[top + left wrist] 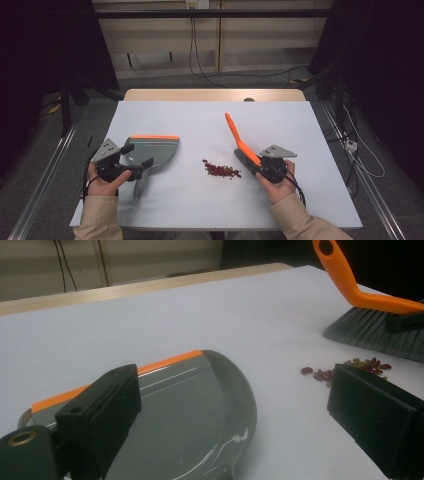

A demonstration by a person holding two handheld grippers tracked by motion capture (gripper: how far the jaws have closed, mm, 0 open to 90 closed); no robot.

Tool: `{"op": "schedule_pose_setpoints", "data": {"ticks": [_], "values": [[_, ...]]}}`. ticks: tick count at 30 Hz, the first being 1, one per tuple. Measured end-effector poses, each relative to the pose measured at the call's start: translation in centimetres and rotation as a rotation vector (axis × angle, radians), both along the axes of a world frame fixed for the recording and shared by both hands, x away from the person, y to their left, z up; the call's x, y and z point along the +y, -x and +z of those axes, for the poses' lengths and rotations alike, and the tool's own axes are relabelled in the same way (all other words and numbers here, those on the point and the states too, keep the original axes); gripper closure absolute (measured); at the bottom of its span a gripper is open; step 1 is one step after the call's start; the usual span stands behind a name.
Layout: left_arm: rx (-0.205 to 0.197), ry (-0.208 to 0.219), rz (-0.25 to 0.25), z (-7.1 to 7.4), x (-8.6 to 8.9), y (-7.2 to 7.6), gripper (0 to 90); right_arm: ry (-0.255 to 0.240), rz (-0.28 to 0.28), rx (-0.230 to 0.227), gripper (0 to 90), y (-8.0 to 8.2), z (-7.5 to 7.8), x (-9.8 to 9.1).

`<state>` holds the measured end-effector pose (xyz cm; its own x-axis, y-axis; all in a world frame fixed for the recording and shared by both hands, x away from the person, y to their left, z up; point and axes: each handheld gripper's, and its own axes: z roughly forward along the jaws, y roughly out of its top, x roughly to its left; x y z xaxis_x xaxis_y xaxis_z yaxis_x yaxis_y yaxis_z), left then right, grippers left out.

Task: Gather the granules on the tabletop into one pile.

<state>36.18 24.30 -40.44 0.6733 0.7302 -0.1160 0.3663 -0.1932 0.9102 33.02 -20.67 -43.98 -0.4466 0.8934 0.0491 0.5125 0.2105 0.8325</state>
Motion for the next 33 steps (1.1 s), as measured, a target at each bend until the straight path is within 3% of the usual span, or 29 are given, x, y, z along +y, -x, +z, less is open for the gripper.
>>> {"op": "schedule_pose_setpoints", "data": {"ticks": [10, 18, 33], "values": [[-0.007, -0.001, -0.001, 0.2, 0.1, 0.1, 7.1, 0.006, -0.028, -0.068, 71.5, -0.2, -0.5, 3.7], [-0.008, -0.005, -0.002, 0.2, 0.0, 0.1, 7.3, -0.027, -0.056, -0.096, 71.5, -0.5, -0.9, 5.1], [-0.006, -0.013, -0.001, 0.1, 0.0, 0.0, 7.3, -0.058, -0.042, -0.121, 71.4, -1.6, -1.3, 7.0]]}}
